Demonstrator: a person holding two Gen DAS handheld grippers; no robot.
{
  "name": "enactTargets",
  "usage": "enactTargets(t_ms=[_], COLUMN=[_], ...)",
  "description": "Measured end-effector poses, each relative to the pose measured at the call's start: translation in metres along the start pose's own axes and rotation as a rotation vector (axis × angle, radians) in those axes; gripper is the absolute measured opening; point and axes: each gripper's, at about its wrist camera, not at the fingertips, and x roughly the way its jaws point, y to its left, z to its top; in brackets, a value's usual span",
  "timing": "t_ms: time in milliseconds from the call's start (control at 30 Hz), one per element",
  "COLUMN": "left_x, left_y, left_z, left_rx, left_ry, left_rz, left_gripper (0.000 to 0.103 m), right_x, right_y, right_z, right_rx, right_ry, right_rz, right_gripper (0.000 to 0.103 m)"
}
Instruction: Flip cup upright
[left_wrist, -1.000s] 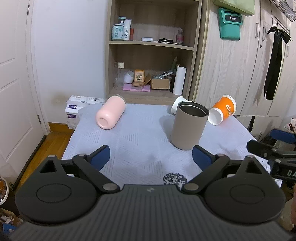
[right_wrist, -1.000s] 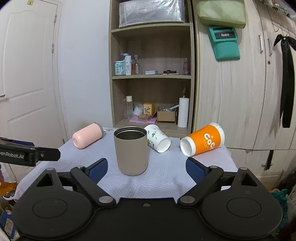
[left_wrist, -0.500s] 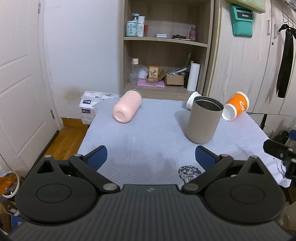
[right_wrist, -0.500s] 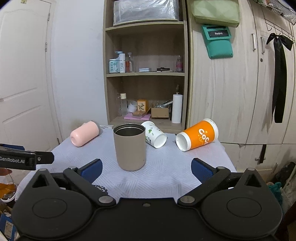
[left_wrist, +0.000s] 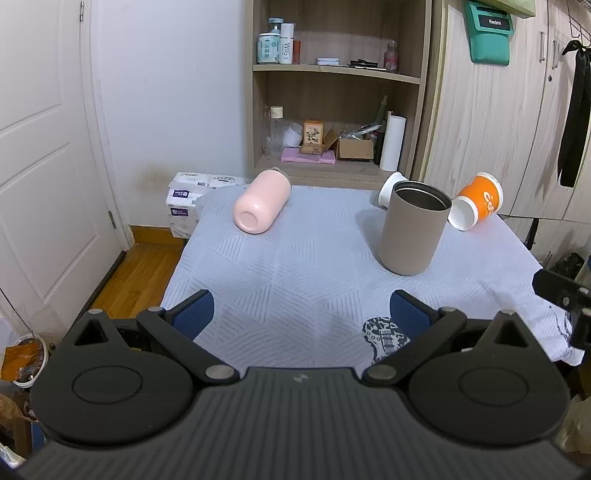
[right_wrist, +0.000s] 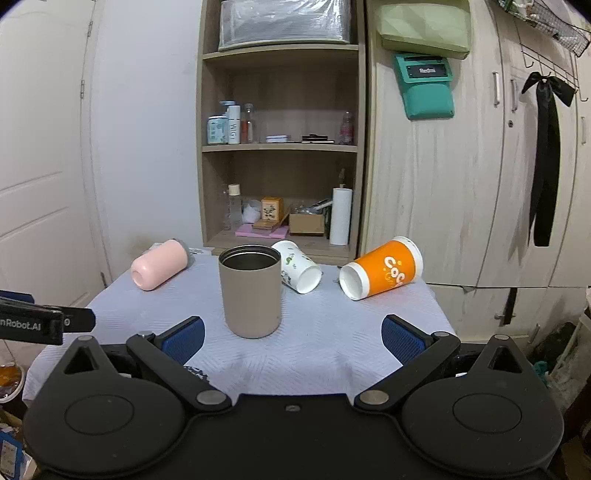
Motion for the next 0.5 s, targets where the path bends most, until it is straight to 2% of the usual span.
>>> enactTargets(t_ms=[500], left_x=[0.0021], left_y=[-0.0073], left_z=[-0.0034], left_rx=[0.041], left_ry=[0.044], left_rz=[0.029], left_gripper=[0.103], right_x=[0.0004], right_y=[0.0009], right_z=[-0.0004], right_rx=[0.004], right_ry=[0.013], right_rz=[-0.030], right_gripper=[0.103])
